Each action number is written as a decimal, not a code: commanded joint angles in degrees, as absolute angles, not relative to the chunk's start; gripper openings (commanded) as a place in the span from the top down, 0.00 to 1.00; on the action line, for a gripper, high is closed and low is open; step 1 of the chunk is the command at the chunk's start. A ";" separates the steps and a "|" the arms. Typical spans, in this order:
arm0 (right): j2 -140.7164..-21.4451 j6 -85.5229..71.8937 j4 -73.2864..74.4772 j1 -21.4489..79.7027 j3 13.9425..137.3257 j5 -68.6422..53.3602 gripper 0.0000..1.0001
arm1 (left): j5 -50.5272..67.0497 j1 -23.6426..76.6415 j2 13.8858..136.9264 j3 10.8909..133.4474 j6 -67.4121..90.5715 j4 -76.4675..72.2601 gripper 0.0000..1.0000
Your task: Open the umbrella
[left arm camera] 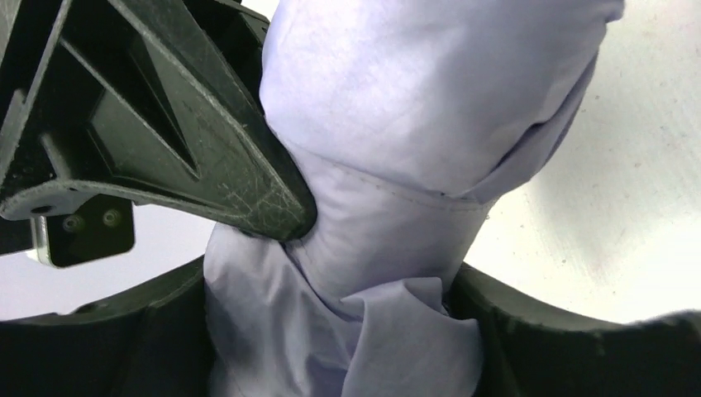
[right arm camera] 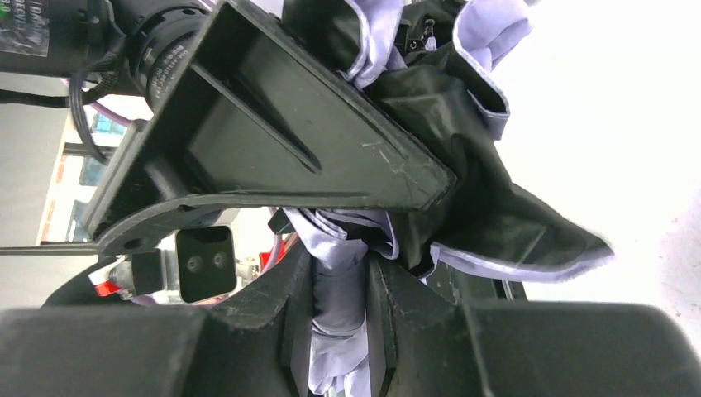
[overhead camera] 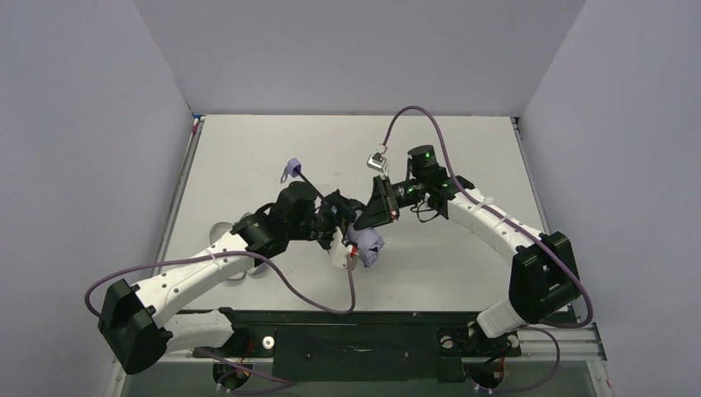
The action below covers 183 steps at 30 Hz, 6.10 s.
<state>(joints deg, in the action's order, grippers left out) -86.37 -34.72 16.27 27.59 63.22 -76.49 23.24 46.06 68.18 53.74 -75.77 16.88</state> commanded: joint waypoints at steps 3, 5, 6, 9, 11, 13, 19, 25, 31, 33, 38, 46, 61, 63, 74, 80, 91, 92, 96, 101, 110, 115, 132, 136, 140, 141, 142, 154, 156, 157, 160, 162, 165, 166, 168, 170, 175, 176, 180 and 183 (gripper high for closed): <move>-82.37 -36.33 10.29 27.92 66.51 -82.26 0.81 | 23.62 44.72 66.07 54.50 -73.08 14.36 0.71; -81.87 -36.21 10.20 25.89 68.12 -79.58 0.56 | 26.39 44.05 65.62 56.15 -68.93 15.08 0.84; -81.49 -35.77 10.20 23.85 69.72 -78.55 0.42 | 28.24 43.71 65.50 57.17 -67.21 14.87 0.88; -80.81 -33.96 10.28 17.73 74.59 -69.71 0.30 | 29.58 43.60 64.94 58.16 -56.69 11.94 0.99; -80.04 -32.14 10.47 12.57 78.77 -60.96 0.23 | 28.95 43.63 65.25 59.26 -45.82 7.29 1.00; -78.25 -28.55 10.23 8.28 81.89 -52.39 0.14 | 29.41 42.60 66.41 62.23 -33.38 4.52 1.00; -69.46 -19.21 6.47 5.09 79.22 -36.88 0.00 | 32.27 34.36 70.13 67.48 9.25 -11.67 1.00; -67.46 -25.99 5.00 8.62 75.00 -44.25 0.04 | 33.53 31.39 73.07 68.75 25.38 -23.58 1.00; -63.63 -27.71 3.09 19.89 71.60 -34.96 0.00 | 38.95 30.51 75.69 69.27 33.27 -30.25 1.00; -64.62 -31.41 -0.13 20.33 71.87 -37.44 0.00 | 40.61 30.50 76.40 69.33 35.27 -32.30 1.00; -67.89 -38.67 -9.11 20.94 72.95 -41.17 0.02 | 44.61 30.79 78.54 69.75 38.66 -35.64 1.00; -72.14 -38.30 -10.70 24.04 76.07 -43.77 0.02 | 45.59 31.43 80.46 71.12 42.20 -38.36 1.00; -75.15 -37.30 -11.58 26.90 77.27 -40.87 0.36 | 46.79 33.92 82.13 72.70 42.07 -37.82 1.00; -75.03 -37.30 -11.71 26.92 76.95 -40.46 0.49 | 46.72 34.05 82.25 72.81 42.02 -37.73 1.00; -73.73 -37.55 -11.77 23.29 77.53 -39.66 1.00 | 45.28 28.43 77.29 69.77 31.25 -23.16 0.29; -73.09 -36.86 -8.48 21.04 78.56 -39.52 1.00 | 40.40 26.35 71.42 68.91 8.83 -2.09 0.24; -73.37 -34.10 6.22 22.06 81.86 -29.40 1.00 | 27.53 35.48 73.31 72.31 -6.18 15.48 0.31; -73.36 -35.00 6.61 22.19 81.61 -29.02 1.00 | 25.34 37.30 73.81 72.70 -7.09 16.35 0.31; -73.04 -38.16 6.56 22.21 79.66 -27.70 1.00 | 21.10 40.60 76.76 75.69 -9.42 18.31 0.34; -72.42 -41.35 4.49 22.20 77.57 -26.95 1.00 | 16.31 43.75 83.44 82.29 -12.07 25.77 0.40; -72.74 -43.25 4.35 19.87 78.60 -26.38 1.00 | 12.11 44.52 87.22 83.08 -13.36 30.40 0.55; -73.42 -44.66 3.47 16.62 80.14 -27.25 1.00 | 11.90 44.43 85.36 77.71 -13.98 31.17 0.56; -74.66 -47.55 0.51 10.50 84.73 -29.64 1.00 | 11.94 44.29 81.94 63.44 -17.41 34.31 0.57; -75.11 -47.34 0.53 8.74 86.11 -30.01 1.00 | 12.29 44.34 81.00 61.05 -17.32 34.66 0.59; -75.37 -47.20 0.51 7.38 86.94 -30.15 1.00 | 12.45 44.30 79.87 59.15 -18.00 35.23 0.65; -75.34 -47.24 0.48 7.07 87.02 -30.10 1.00 | 12.47 44.32 79.62 58.56 -18.34 35.37 0.67; -75.24 -47.31 0.50 6.92 87.01 -30.03 1.00 | 12.48 44.35 79.49 58.33 -18.58 35.65 0.69; -76.04 -51.96 -6.11 0.32 89.08 -31.63 1.00 | 12.75 44.21 76.08 51.05 -20.81 37.78 0.79; -76.43 -52.34 -6.38 -0.51 89.68 -31.95 1.00 | 12.91 44.13 75.68 50.06 -20.88 38.06 0.79; -76.50 -52.36 -6.44 -0.91 89.75 -32.01 1.00 | 12.96 44.13 75.61 49.63 -20.86 38.08 0.79; -76.33 -52.73 -6.40 -0.61 88.06 -32.54 1.00 | 13.88 44.22 76.23 50.88 -20.68 37.64 0.79; -75.70 -52.57 -6.64 1.57 85.58 -32.85 1.00 | 14.40 44.25 77.64 56.46 -19.98 37.62 0.77; -73.89 -51.64 -7.15 5.50 81.43 -33.86 1.00 | 14.52 44.26 80.72 64.69 -18.11 37.55 0.66; -73.21 -51.03 -7.26 7.31 79.64 -34.11 1.00 | 14.79 44.15 81.46 69.04 -16.59 37.41 0.62; -72.41 -49.90 -7.36 9.34 77.70 -34.82 1.00 | 16.81 43.92 81.55 74.13 -14.28 35.74 0.45; -71.88 -48.64 -7.10 10.45 76.53 -35.40 1.00 | 21.44 43.07 80.01 76.63 -11.83 32.79 0.28; -70.22 -45.93 -7.26 12.42 72.71 -36.24 1.00 | 38.06 36.29 72.68 74.08 -1.78 17.02 0.03; -69.63 -45.69 -7.41 12.67 72.21 -36.52 1.00 | 38.19 35.59 70.93 73.14 0.29 11.57 0.03; -68.46 -45.03 -9.28 14.04 69.79 -38.02 1.00 | 32.63 34.19 70.71 76.00 6.10 5.94 0.03; -67.69 -45.69 -12.39 15.74 68.41 -39.26 1.00 | 32.34 34.14 73.44 80.93 9.56 6.52 0.03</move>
<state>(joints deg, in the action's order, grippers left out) -71.44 -45.76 -1.67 13.67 68.62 -36.82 31.40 34.09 70.63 75.07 1.76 13.23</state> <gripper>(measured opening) 0.346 0.971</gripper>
